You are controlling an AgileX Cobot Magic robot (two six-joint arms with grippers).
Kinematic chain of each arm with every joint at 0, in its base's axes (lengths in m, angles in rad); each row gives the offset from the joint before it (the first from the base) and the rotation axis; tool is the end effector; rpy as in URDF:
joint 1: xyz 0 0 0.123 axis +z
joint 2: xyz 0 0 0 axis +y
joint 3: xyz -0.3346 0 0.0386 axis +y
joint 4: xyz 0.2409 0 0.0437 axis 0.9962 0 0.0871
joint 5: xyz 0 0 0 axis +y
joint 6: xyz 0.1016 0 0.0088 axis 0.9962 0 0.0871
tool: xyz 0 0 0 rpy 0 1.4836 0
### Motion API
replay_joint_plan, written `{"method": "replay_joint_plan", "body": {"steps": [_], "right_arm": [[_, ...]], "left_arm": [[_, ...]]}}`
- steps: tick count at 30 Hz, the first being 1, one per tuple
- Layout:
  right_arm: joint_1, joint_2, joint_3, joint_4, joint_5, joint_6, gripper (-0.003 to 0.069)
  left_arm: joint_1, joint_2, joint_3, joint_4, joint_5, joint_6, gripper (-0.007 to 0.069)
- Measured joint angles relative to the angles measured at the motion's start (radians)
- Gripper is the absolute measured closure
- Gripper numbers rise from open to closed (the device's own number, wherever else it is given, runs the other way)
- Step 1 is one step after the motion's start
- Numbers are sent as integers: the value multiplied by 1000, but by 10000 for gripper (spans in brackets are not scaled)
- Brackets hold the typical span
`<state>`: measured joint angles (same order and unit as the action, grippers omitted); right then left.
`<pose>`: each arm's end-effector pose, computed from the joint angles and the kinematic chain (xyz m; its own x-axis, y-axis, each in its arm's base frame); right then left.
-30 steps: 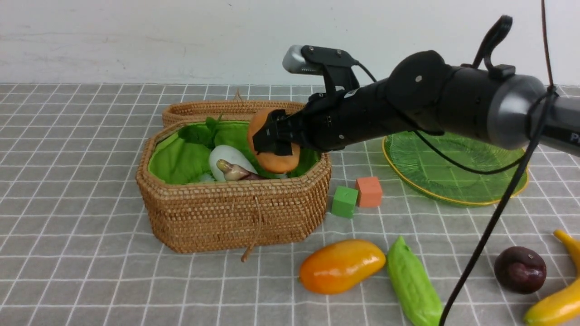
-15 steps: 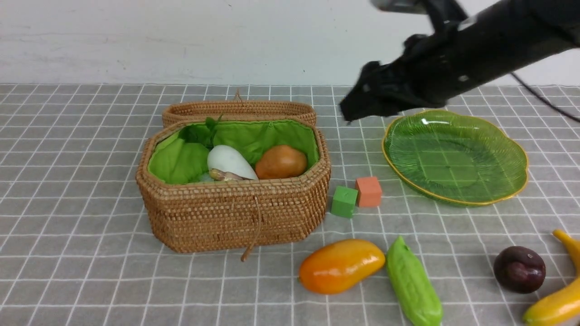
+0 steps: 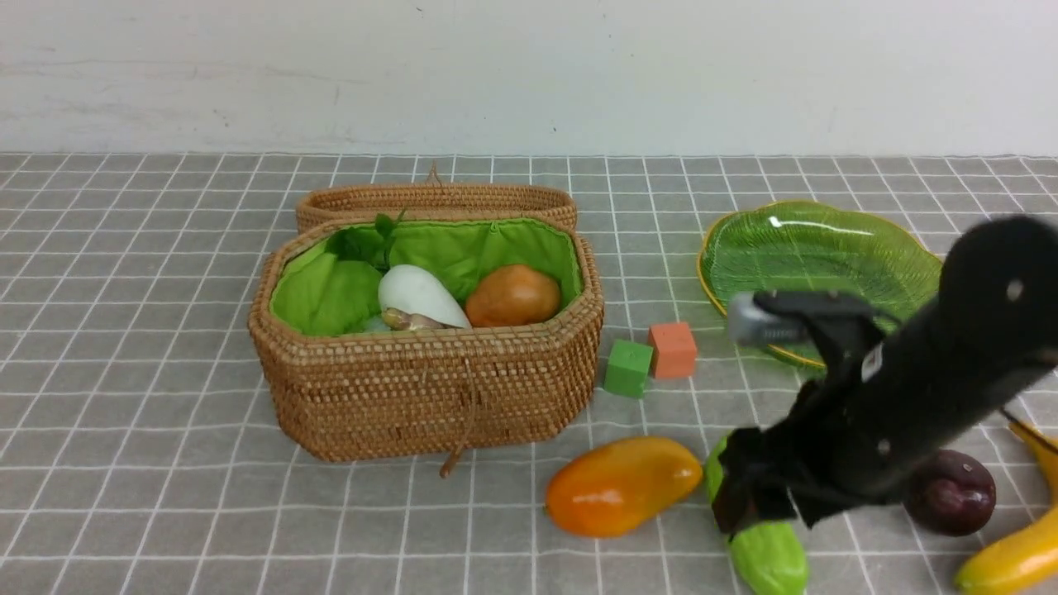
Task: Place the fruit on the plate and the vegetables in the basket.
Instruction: Take a chayote with your right arm and place it on the basket on the left.
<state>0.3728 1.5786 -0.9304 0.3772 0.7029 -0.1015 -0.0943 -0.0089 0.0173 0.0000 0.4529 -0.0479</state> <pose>0.2639 0.1293 0.2534 -0.9428 -0.1697 -0.2870 -0.2530 0.9248 0.2843 0.0012 -0.0001 0.1630 -0.3679 -0.0133 -0.9298 0.0766 0.9961 -0.0446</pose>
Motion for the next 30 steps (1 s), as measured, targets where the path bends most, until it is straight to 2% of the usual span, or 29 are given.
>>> {"method": "replay_joint_plan", "body": {"steps": [4,6,9,13,20,24,27,30], "right_arm": [[5,47,115,-1,-139,0,106],[5,58,130,-9,-141,0,142],[5,53,127,-21,-134,0,247],[5,31,82,-40,-54,0,253],[5,-30,-172,-110,245,0,253],[5,-31,-313,-111,321,1,253],[5,-23,-449,-83,335,-4,253],[5,37,-625,29,336,-53,253]], "left_arm": [[0,0,0,0,0,0,513],[0,0,0,0,0,0,512],[0,0,0,0,0,0,510],[0,0,0,0,0,0,503],[0,0,0,0,0,0,498],[0,0,0,0,0,0,494],[0,0,0,0,0,0,491],[0,0,0,0,0,0,488]]}}
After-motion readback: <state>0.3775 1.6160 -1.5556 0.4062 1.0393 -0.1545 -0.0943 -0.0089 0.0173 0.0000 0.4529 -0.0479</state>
